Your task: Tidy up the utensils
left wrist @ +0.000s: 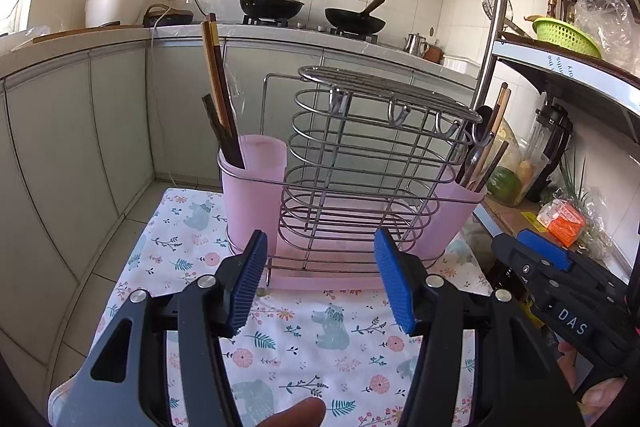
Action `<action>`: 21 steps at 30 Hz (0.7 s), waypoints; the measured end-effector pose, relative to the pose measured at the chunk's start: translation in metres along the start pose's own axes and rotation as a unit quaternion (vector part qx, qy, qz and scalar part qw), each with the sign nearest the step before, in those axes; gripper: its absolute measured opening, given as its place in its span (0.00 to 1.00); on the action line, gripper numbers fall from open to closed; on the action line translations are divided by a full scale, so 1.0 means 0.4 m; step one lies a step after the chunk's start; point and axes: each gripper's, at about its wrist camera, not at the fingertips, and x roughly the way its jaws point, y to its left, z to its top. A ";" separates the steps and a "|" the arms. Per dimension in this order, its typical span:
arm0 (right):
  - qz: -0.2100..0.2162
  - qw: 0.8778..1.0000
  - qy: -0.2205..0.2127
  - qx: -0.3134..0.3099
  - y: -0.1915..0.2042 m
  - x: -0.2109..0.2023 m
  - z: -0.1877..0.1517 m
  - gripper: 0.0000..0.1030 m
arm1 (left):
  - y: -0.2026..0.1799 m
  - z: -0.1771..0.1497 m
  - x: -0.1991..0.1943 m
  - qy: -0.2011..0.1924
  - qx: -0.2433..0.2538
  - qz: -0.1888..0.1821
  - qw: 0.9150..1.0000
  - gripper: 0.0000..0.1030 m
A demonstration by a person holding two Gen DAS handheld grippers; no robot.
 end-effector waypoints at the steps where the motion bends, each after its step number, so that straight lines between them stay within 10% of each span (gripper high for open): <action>1: 0.000 1.000 0.000 0.000 0.000 0.000 0.000 0.44 | 0.000 0.000 0.000 0.000 0.000 0.000 1.000 0.55; 21: -0.002 1.000 -0.003 -0.006 0.008 -0.010 0.004 0.44 | -0.012 -0.002 -0.005 0.003 0.018 0.007 1.000 0.55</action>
